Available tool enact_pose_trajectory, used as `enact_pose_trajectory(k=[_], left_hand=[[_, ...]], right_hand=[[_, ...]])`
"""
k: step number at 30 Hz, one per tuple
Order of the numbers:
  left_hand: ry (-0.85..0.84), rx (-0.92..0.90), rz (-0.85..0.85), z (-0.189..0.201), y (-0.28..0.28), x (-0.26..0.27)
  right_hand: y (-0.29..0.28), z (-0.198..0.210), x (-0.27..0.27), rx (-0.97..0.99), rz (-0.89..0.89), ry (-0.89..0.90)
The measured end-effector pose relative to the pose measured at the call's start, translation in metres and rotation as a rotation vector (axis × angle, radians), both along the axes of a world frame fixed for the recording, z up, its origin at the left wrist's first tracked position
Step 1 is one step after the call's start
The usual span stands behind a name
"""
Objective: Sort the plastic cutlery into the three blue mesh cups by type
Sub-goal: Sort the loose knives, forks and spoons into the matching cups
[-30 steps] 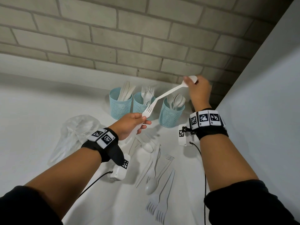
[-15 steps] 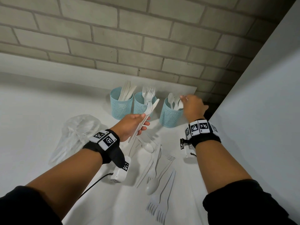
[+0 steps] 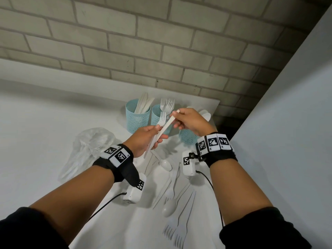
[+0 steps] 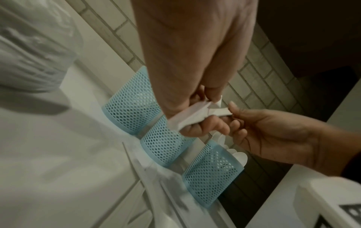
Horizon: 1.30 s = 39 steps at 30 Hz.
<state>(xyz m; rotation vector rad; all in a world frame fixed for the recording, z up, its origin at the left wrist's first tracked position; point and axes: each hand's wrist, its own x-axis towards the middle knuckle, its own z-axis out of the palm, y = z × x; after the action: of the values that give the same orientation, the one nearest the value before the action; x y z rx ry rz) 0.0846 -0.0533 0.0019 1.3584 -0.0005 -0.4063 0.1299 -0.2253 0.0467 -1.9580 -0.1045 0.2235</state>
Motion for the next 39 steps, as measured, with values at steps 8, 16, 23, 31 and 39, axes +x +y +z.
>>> enact_pose_trajectory(k=[8, 16, 23, 31, 39], left_hand=[[-0.021, -0.024, 0.157, -0.004, 0.018, 0.003], [-0.089, 0.025, 0.215, 0.002, 0.025, 0.007], [-0.111, -0.031, 0.361, 0.008, 0.039, 0.006], [-0.057, -0.089, 0.383, 0.004, 0.058, 0.013], [0.059, -0.200, 0.328, -0.001, 0.066, 0.017]], right_hand=[[-0.016, 0.002, -0.004, 0.030, -0.072, 0.026], [0.013, 0.023, -0.013, -0.446, 0.301, 0.084], [0.036, 0.022, -0.003, -0.388, 0.275, 0.060], [0.075, 0.033, 0.036, 0.478, -0.205, -0.229], [0.113, -0.003, 0.061, 0.293, -0.266, -0.199]])
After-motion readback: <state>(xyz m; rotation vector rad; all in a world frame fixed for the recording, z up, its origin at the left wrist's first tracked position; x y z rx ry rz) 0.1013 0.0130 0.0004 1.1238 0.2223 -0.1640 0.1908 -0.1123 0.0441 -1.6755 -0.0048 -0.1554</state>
